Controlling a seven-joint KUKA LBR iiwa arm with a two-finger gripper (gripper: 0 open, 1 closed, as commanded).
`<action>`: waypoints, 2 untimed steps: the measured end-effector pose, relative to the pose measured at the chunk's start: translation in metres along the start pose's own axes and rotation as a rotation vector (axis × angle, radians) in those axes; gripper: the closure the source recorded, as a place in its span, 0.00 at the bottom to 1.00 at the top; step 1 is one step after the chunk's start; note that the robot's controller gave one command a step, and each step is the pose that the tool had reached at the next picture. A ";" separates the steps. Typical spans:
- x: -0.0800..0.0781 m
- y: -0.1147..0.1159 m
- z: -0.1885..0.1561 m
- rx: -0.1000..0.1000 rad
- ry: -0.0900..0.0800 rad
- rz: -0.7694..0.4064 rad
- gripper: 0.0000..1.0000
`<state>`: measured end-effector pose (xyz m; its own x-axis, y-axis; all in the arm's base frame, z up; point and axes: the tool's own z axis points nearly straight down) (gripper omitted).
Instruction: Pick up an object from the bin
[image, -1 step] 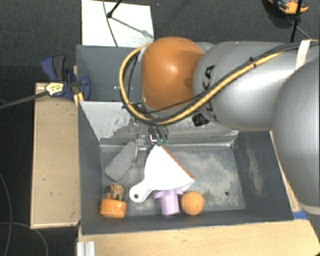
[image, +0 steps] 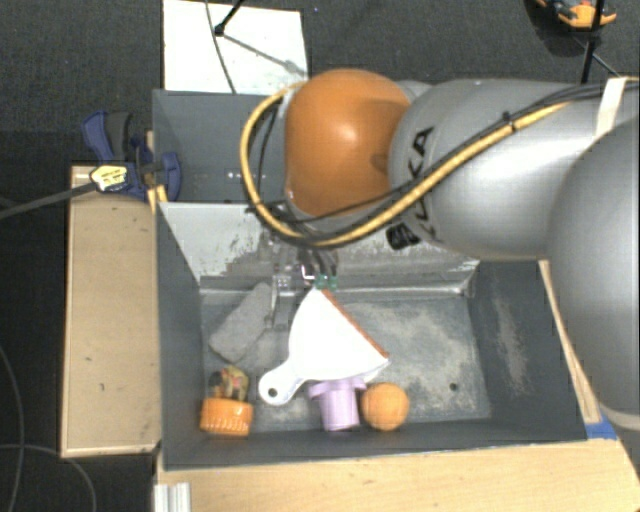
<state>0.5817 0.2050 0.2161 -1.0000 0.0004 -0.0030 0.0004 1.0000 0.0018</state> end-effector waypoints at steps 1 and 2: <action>0.014 0.003 0.044 -0.001 -0.007 -0.023 0.00; 0.052 -0.027 0.075 0.001 0.006 -0.172 0.00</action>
Offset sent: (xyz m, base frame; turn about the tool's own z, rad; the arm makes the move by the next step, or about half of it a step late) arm -0.0765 -0.0582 -0.0771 -0.2624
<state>0.5296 0.1776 0.1414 -0.9854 -0.1704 0.0025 -0.1704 0.9854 0.0010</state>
